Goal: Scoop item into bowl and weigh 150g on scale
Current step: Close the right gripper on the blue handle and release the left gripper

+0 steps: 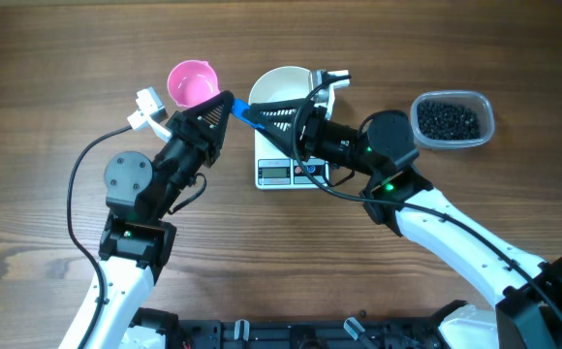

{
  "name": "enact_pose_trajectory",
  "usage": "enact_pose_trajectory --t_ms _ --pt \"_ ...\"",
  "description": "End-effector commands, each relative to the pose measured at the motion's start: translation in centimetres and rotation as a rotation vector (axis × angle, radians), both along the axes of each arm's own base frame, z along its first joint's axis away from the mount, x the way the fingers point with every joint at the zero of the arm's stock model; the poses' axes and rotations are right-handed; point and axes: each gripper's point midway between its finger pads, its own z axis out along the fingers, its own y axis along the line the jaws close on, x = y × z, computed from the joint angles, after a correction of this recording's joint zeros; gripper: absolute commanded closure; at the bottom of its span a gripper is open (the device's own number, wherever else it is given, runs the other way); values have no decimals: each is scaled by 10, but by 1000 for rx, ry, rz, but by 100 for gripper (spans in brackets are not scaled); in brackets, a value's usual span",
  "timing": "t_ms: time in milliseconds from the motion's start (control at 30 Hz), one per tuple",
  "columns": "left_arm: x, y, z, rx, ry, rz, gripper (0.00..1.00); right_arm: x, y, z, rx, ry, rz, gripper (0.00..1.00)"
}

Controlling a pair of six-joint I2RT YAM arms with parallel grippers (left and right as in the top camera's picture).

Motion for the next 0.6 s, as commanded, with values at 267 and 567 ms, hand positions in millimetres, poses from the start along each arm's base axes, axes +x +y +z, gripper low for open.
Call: enact_pose_trajectory --t_ms 267,567 --pt "-6 -13 -3 6 1 -44 96 -3 3 0 19 52 29 49" --pt "-6 -13 -3 5 1 -44 96 -3 4 0 24 69 36 58"
